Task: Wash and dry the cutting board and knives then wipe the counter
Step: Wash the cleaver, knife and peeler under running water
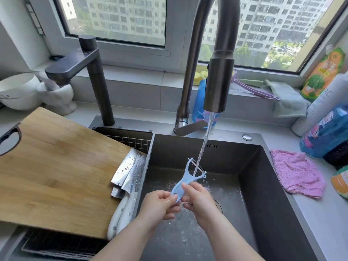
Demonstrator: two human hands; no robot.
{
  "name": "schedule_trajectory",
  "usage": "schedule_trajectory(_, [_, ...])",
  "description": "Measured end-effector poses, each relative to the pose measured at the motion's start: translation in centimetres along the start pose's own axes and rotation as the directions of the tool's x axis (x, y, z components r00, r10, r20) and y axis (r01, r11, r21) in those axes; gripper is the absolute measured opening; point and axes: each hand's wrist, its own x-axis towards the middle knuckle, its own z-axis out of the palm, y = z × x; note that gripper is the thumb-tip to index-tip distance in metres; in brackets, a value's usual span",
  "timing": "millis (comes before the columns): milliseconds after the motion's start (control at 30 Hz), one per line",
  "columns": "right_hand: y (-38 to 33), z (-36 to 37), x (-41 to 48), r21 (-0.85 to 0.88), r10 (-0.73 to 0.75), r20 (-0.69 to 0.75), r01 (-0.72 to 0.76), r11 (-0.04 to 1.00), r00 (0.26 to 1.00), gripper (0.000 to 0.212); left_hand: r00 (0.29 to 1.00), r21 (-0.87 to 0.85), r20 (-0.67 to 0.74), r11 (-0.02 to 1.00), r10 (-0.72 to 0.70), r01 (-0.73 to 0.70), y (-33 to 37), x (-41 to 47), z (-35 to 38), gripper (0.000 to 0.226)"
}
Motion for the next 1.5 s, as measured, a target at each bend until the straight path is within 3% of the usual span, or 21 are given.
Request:
schedule_trajectory(133, [-0.3,1.0,-0.7,0.060,0.037,-0.054,-0.034,0.998,0.998,0.030,0.997,-0.007,-0.050,0.999,0.051,-0.052,0.2,-0.9,-0.6,0.009])
schedule_trajectory(233, [-0.3,1.9,-1.3,0.070,0.063,0.018,-0.064,0.995,0.998,0.036,0.982,0.006,-0.141,0.992,0.127,-0.127,0.6,-1.7,-1.7,0.011])
schedule_trajectory(333, [0.5,2.2,-1.8,-0.043,0.051,0.109,-0.047,0.998,0.993,0.018,0.934,0.070,-0.251,0.967,0.253,-0.243,1.2,-2.8,-4.0,0.019])
schedule_trajectory(533, [3.7,2.5,-2.2,-0.327,0.140,0.108,-0.098,0.940,0.984,0.026,0.786,0.371,-0.362,0.850,0.502,-0.373,3.3,-5.8,-11.5,0.025])
schedule_trajectory(600, [3.7,3.6,-2.2,-0.352,0.069,0.081,-0.036,0.935,0.994,0.025,0.756,0.496,-0.353,0.796,0.551,-0.348,3.6,-6.9,-14.1,0.014])
schedule_trajectory(700, [2.5,5.6,-2.4,-0.432,-0.120,0.094,0.149,0.889,0.988,0.030,0.755,0.674,-0.286,0.684,0.590,-0.279,3.2,-8.6,-17.7,0.014])
schedule_trajectory(767, [1.8,6.9,-2.4,-0.535,-0.216,0.155,0.265,0.802,0.964,0.041,0.811,0.797,-0.183,0.567,0.555,-0.208,3.0,-9.8,-19.5,0.015])
schedule_trajectory(833, [1.4,8.1,-2.1,-0.619,-0.281,0.218,0.355,0.701,0.935,0.046,0.862,0.921,-0.077,0.366,0.501,-0.131,2.8,-10.3,-20.8,0.017])
schedule_trajectory(933, [1.9,9.9,-1.7,-0.679,-0.280,0.300,0.410,0.608,0.912,0.046,0.885,0.992,0.044,0.085,0.464,-0.094,2.7,-9.9,-21.4,0.020])
schedule_trajectory(1100, [3.1,11.2,-1.3,-0.786,-0.269,0.342,0.431,0.444,0.900,0.043,0.931,0.982,0.161,-0.151,0.326,-0.117,2.7,-8.3,-20.6,0.027])
schedule_trajectory(1267, [3.8,11.1,-1.1,-0.772,-0.321,0.320,0.441,0.457,0.891,0.039,0.953,0.947,0.222,-0.278,0.206,-0.161,1.9,-6.6,-19.4,0.029])
schedule_trajectory(1500, [4.1,11.1,-0.7,-0.770,-0.353,0.305,0.447,0.455,0.884,0.036,0.954,0.955,0.252,-0.201,0.160,-0.219,-0.4,-4.9,-19.1,0.031])
